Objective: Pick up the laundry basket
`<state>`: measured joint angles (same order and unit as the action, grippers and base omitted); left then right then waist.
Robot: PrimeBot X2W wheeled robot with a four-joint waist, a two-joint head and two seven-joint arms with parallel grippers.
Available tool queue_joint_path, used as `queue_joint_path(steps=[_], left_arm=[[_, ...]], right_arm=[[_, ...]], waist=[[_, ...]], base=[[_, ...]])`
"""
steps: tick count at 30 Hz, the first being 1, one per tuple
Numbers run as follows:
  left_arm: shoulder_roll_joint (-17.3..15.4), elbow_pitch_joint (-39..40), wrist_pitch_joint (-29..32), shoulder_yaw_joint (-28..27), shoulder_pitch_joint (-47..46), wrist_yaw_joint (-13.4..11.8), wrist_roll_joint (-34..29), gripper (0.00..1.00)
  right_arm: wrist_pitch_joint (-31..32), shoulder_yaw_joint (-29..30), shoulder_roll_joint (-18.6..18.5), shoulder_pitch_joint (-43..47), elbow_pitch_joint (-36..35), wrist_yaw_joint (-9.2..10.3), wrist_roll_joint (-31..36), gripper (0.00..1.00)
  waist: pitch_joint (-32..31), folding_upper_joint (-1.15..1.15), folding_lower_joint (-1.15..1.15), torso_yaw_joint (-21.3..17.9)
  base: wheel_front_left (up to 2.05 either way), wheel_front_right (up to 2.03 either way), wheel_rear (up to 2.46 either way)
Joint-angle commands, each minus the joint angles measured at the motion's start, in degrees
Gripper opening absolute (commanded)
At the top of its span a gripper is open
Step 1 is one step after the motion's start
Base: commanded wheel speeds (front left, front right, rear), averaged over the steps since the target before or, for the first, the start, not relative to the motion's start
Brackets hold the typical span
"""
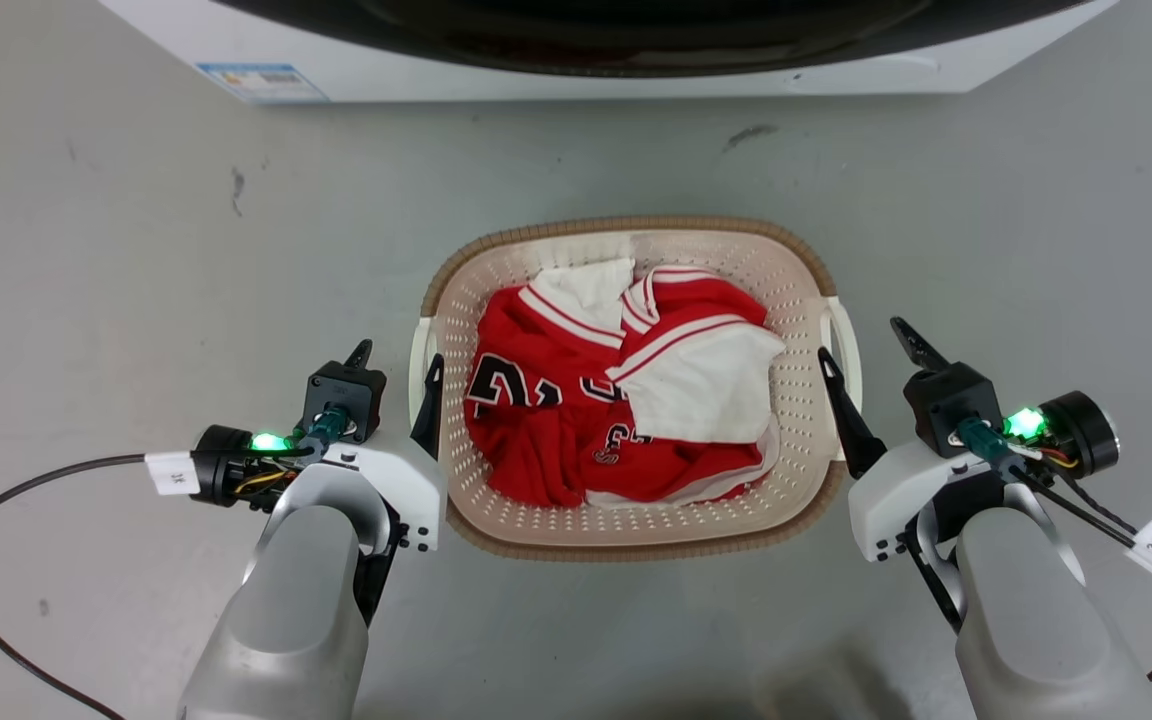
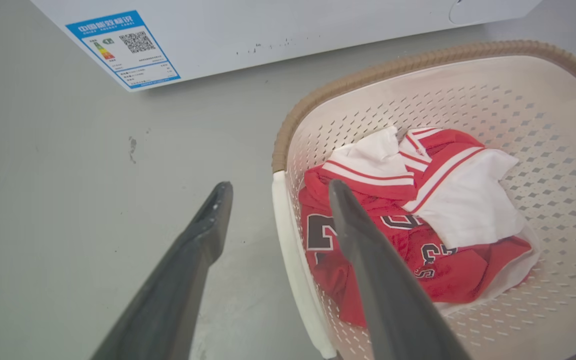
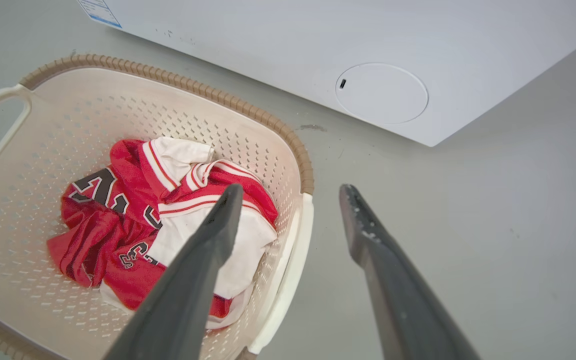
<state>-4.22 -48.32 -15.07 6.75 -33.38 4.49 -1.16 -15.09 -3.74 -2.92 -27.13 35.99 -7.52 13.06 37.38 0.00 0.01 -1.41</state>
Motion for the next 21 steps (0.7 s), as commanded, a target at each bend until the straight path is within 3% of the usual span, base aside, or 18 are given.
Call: queue_joint_path(steps=[1, 11, 21], left_arm=[[0.1, -1.9, -0.2, 0.3, -1.1, -0.1, 0.1, 1.0], [0.5, -8.4, -0.2, 2.6, -6.4, 0.4, 0.5, 1.0], [0.9, -13.3, -0.2, 4.8, -10.1, 0.3, 0.6, 1.0]], right_arm=[[-0.1, 0.1, 0.1, -1.6, 2.2, 0.07, 0.4, 1.0], [-0.1, 1.1, 0.1, -7.6, 12.4, 0.07, 2.8, 1.0], [-0.1, 3.3, 0.1, -11.4, 17.5, 0.06, 5.0, 1.0]], waist=[[2.2, 0.0, -0.01, 0.4], [8.0, 0.0, -0.01, 0.9], [11.7, 0.0, -0.01, 1.5]], base=[[0.0, 0.0, 0.0], [0.0, 0.0, 0.0], [0.0, 0.0, 0.0]])
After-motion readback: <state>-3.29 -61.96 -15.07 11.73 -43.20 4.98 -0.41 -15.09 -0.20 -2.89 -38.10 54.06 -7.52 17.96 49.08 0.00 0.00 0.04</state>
